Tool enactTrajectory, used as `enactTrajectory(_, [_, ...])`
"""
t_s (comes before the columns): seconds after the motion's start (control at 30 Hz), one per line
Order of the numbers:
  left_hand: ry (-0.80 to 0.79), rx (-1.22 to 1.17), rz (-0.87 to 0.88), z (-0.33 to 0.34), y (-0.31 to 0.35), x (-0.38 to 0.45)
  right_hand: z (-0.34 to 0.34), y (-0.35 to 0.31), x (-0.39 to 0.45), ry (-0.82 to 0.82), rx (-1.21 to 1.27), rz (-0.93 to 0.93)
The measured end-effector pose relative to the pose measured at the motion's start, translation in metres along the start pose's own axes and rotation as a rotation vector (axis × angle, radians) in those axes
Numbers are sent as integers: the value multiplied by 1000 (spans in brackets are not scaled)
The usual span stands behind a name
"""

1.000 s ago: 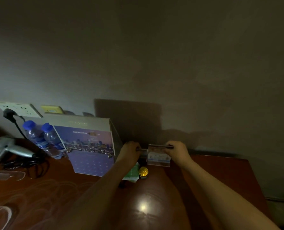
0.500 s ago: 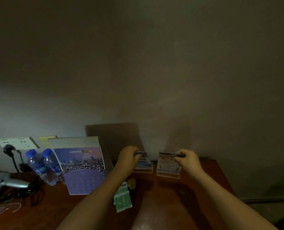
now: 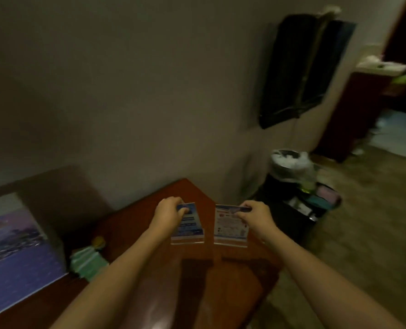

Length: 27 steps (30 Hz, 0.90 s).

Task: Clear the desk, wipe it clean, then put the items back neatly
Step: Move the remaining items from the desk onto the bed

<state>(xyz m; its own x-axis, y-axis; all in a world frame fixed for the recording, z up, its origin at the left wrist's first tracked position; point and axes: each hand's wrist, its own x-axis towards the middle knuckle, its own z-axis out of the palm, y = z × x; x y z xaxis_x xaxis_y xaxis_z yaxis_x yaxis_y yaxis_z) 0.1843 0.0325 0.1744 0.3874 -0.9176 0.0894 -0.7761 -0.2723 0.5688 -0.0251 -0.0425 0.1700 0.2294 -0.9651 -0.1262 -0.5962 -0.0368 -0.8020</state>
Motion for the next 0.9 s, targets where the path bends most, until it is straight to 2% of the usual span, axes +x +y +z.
enactTrajectory(0.17, [-198, -18, 219, 62, 103, -30, -100, 81, -71, 232, 49, 120])
enactTrajectory(0.37, [-530, -142, 452, 132, 244, -83, -216, 180, -167, 450, 74, 291])
enactTrajectory(0.6, [-577, -97, 701, 248, 432, -180, -367, 302, -294, 752, 49, 460])
enactTrajectory(0.77, [-757, -67, 859, 330, 544, -281, -445, 385, -420, 945, -57, 597])
enactTrajectory(0.9, [-884, -82, 1033, 378, 628, -369, -481, 435, -520, 1107, 0, 760])
